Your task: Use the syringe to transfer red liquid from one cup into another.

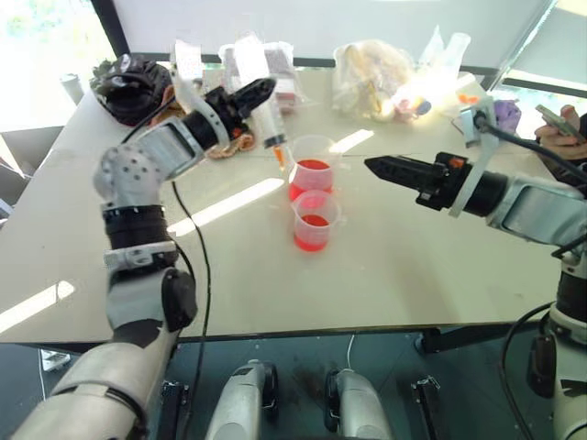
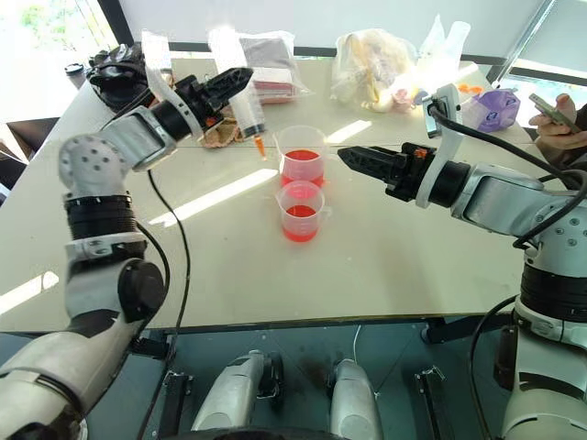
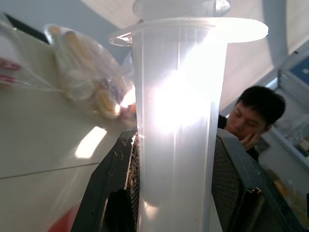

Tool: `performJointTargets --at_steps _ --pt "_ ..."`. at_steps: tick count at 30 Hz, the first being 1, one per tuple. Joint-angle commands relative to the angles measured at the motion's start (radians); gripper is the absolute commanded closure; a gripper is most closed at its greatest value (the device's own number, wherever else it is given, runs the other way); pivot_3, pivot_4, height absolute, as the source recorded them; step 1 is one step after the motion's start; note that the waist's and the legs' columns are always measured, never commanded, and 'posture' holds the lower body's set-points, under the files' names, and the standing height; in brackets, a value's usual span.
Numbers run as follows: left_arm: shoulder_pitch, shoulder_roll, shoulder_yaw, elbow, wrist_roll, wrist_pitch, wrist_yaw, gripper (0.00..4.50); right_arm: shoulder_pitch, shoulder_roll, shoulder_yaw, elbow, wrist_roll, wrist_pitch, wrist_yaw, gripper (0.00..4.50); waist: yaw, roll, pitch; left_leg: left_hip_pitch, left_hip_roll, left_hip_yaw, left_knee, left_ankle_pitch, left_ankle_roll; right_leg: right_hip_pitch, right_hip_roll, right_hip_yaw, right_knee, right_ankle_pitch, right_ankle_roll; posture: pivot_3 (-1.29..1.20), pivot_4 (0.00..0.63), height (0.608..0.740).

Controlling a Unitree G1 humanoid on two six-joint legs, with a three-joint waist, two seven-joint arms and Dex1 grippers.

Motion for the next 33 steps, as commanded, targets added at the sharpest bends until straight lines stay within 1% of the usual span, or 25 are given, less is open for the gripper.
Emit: performJointTargets --at_steps 1,4,7,9,11,16,25,27,28,31,32,33 --pt "-0.081 0.039 -0.017 0.118 0.08 0.143 0.151 3.1 -0.041 -0.024 -0.016 0.019 -0.037 -0.019 0.005 1.96 0.0 0.0 0.0 0.0 0.0 0.0 0.0 0.0 0.0 0.0 0.0 0.0 0.0 0.0 0.001 0.0 0.15 0.74" --pt "-0.137 0.069 -0.126 0.22 0.177 0.241 0.151 3.1 -0.058 -0.036 -0.011 0.029 -0.072 -0.009 0.02 1.96 0.001 0.0 0.0 0.0 -0.001 0.0 0.0 0.0 0.0 0.0 0.0 0.0 -0.001 0.0 0.001 0.0 0.15 0.74" --pt "-0.186 0.093 -0.249 0.296 0.244 0.351 0.09 3.1 -0.067 -0.034 -0.004 0.038 -0.102 0.0 0.023 1.96 -0.001 0.0 0.0 0.0 -0.001 0.001 0.0 0.0 0.0 0.0 0.0 0.0 -0.002 0.001 0.001 0.0 0.15 0.74" --pt "-0.219 0.077 -0.245 0.355 0.277 0.321 0.095 3.1 -0.064 -0.028 -0.009 0.032 -0.106 0.002 0.022 1.96 -0.003 0.0 0.0 0.0 -0.001 0.001 -0.001 0.0 -0.001 -0.001 0.0 0.0 -0.002 0.0 0.001 0.0 0.15 0.74" --pt "-0.251 0.065 -0.216 0.443 0.326 0.294 0.157 3.1 -0.058 -0.024 -0.017 0.022 -0.105 0.005 0.015 1.96 -0.004 0.0 0.0 0.0 0.0 0.001 -0.002 -0.001 -0.003 -0.001 0.0 0.0 -0.001 0.001 0.001 0.0 0.15 0.74" --pt "-0.282 0.067 -0.212 0.548 0.415 0.264 0.198 3.1 -0.053 -0.017 -0.027 -0.003 -0.085 0.007 -0.009 1.96 -0.005 0.0 0.0 0.0 0.0 0.001 -0.003 -0.001 -0.004 -0.003 -0.001 0.001 -0.001 0.001 0.001 0.0 0.15 0.74" --pt "-0.249 0.053 -0.231 0.544 0.488 0.299 0.179 3.1 -0.046 -0.042 0.009 -0.061 -0.111 0.041 0.028 1.96 -0.004 0.0 0.0 -0.001 0.0 0.001 -0.005 -0.001 -0.006 -0.005 -0.003 0.002 -0.001 0.001 0.001 0.0 0.15 0.74" --pt "-0.234 0.053 -0.223 0.534 0.496 0.309 0.18 2.09 -0.049 -0.04 0.011 -0.061 -0.117 0.041 0.031 1.89 -0.005 0.0 0.0 -0.001 0.0 0.002 -0.006 -0.001 -0.007 -0.006 -0.003 0.003 -0.001 0.001 0.0 0.0 0.15 0.74" --pt "-0.227 0.054 -0.225 0.523 0.5 0.31 0.177 1.79 -0.05 -0.04 0.011 -0.06 -0.118 0.041 0.031 1.89 -0.005 0.0 0.0 -0.001 0.0 0.002 -0.007 0.0 -0.007 -0.007 -0.003 0.003 -0.001 0.001 0.0 0.0 0.15 0.74" --pt "-0.216 0.057 -0.218 0.498 0.508 0.322 0.177 0.34 -0.053 -0.039 0.015 -0.059 -0.126 0.043 0.038 1.89 -0.006 0.0 0.0 -0.001 0.0 0.002 -0.008 0.001 -0.008 -0.008 -0.003 0.003 -0.001 0.001 0.0 0.0 0.15 0.74" --pt "-0.213 0.058 -0.213 0.489 0.51 0.326 0.179 0.01 -0.054 -0.039 0.016 -0.059 -0.128 0.044 0.04 1.89 -0.006 0.0 0.0 0.0 0.0 0.002 -0.009 0.001 -0.009 -0.008 -0.003 0.003 -0.001 0.001 0.0 0.0 0.15 0.74" --pt "-0.208 0.06 -0.209 0.479 0.512 0.323 0.181 0.01 -0.055 -0.039 0.018 -0.058 -0.133 0.045 0.044 1.89 -0.007 0.0 0.0 0.0 0.0 0.002 -0.009 0.001 -0.009 -0.008 -0.003 0.003 -0.001 0.001 0.0 0.0 0.15 0.74"
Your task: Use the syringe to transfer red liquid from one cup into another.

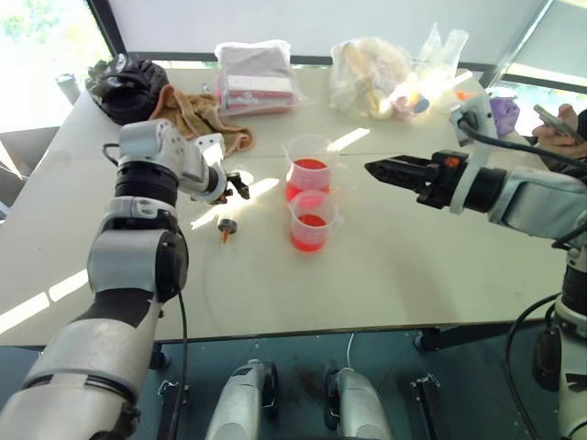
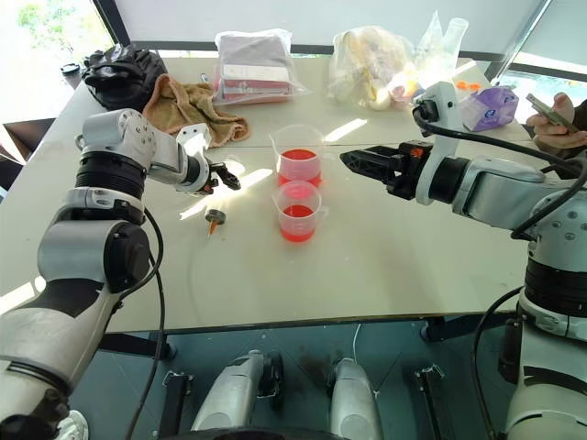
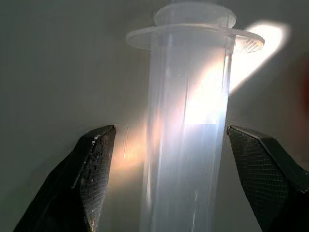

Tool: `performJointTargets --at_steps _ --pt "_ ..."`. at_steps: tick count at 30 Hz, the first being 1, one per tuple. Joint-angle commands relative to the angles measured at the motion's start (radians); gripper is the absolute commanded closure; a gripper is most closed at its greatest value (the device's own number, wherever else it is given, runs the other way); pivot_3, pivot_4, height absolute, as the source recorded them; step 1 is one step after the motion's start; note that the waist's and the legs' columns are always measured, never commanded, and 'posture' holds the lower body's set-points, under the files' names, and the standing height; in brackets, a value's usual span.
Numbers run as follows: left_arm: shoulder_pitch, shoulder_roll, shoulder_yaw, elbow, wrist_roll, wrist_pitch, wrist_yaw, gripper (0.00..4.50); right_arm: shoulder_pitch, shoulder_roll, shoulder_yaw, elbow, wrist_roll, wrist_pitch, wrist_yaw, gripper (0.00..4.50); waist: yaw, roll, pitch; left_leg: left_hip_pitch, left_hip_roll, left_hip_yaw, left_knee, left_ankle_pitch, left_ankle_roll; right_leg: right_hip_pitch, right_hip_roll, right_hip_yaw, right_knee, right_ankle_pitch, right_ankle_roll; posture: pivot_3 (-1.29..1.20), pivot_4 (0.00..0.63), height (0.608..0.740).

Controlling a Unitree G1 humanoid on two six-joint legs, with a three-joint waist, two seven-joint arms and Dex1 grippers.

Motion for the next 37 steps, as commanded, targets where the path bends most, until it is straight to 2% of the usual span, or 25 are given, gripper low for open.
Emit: performJointTargets --at_steps 1,2,5,9,11,16,18,20,23,27,32,37 --pt "0.019 0.014 0.023 -0.041 0.028 0.009 0.018 0.01 -0.013 -0.011 -0.012 -0.021 -0.01 -0.003 0.017 1.89 -0.001 0.0 0.0 0.0 0.0 0.0 -0.001 0.0 0.0 0.0 0.0 0.0 0.0 0.0 0.0 0.0 0.15 0.74" --pt "0.023 0.014 0.029 -0.049 0.031 0.01 0.021 0.01 -0.013 -0.01 -0.011 -0.021 -0.013 -0.002 0.02 1.89 -0.002 0.0 0.0 0.0 0.0 0.0 -0.001 0.001 -0.001 -0.001 0.0 0.0 0.0 0.0 0.0 0.0 0.15 0.74" --pt "0.096 0.028 -0.018 -0.219 0.05 -0.149 -0.037 0.01 -0.011 -0.026 0.006 -0.036 -0.043 0.003 0.06 1.89 -0.003 0.0 0.0 0.001 0.0 0.001 -0.004 0.001 -0.002 -0.001 0.0 0.0 0.0 0.0 -0.001 0.0 0.15 0.74" --pt "0.239 0.116 -0.08 -0.507 0.055 -0.354 -0.206 0.01 -0.002 -0.128 0.084 -0.061 -0.175 -0.006 0.205 1.89 -0.005 0.0 0.0 0.0 0.0 0.004 -0.007 0.003 -0.004 -0.005 0.0 0.0 0.0 0.001 -0.002 0.0 0.15 0.74" --pt "0.306 0.192 -0.122 -0.63 0.062 -0.456 -0.324 0.01 0.001 -0.199 0.157 -0.084 -0.27 -0.044 0.319 1.89 -0.006 0.0 0.0 0.0 0.0 0.005 -0.008 0.003 -0.004 -0.006 0.0 0.0 0.0 0.001 -0.002 0.0 0.15 0.74" --pt "0.431 0.425 -0.191 -0.846 -0.014 -0.53 -0.703 0.01 -0.028 -0.312 0.307 -0.11 -0.455 -0.147 0.587 1.89 -0.011 0.0 0.0 0.0 0.0 0.007 -0.008 0.002 -0.003 -0.006 0.0 0.0 -0.002 0.001 -0.003 0.0 0.15 0.74" --pt "0.505 0.538 -0.159 -0.958 -0.107 -0.51 -0.878 0.01 -0.058 -0.333 0.351 -0.11 -0.501 -0.176 0.692 1.89 -0.019 0.0 0.0 0.0 0.0 0.007 -0.007 0.002 -0.003 -0.006 0.0 0.0 -0.002 0.001 -0.003 0.0 0.15 0.74" --pt "0.585 0.655 -0.141 -1.032 -0.135 -0.548 -1.013 0.01 -0.089 -0.347 0.399 -0.11 -0.556 -0.208 0.785 1.89 -0.025 0.001 0.0 0.0 0.001 0.007 -0.007 0.002 -0.003 -0.007 0.0 0.0 -0.002 0.001 -0.003 0.0 0.15 0.74" --pt "0.665 0.776 -0.088 -1.05 -0.182 -0.593 -1.161 0.01 -0.147 -0.336 0.446 -0.081 -0.623 -0.242 0.884 1.89 -0.028 0.001 0.0 0.0 0.002 0.007 -0.008 0.002 -0.003 -0.01 0.0 0.0 -0.003 0.001 -0.004 0.0 0.15 0.74" --pt "0.747 0.828 0.0 -1.052 -0.245 -0.63 -1.258 0.01 -0.202 -0.3 0.472 -0.03 -0.689 -0.266 0.953 1.89 -0.02 0.001 0.0 0.0 0.003 0.007 -0.007 0.002 -0.003 -0.011 0.0 0.0 -0.003 0.0 -0.008 0.0 0.15 0.74" --pt "0.783 0.831 0.04 -1.056 -0.265 -0.641 -1.249 0.01 -0.215 -0.276 0.475 -0.016 -0.745 -0.278 1.002 1.89 -0.018 0.001 0.0 0.0 0.002 0.007 -0.007 0.002 -0.003 -0.011 -0.001 -0.001 -0.003 0.0 -0.008 0.0 0.15 0.74" --pt "0.753 0.829 0.036 -1.024 -0.263 -0.652 -1.234 0.01 -0.218 -0.258 0.462 -0.013 -0.778 -0.273 1.024 1.89 -0.022 0.001 0.0 0.0 0.003 0.007 -0.007 0.002 -0.003 -0.011 0.0 -0.001 -0.003 0.001 -0.008 0.0 0.15 0.74"
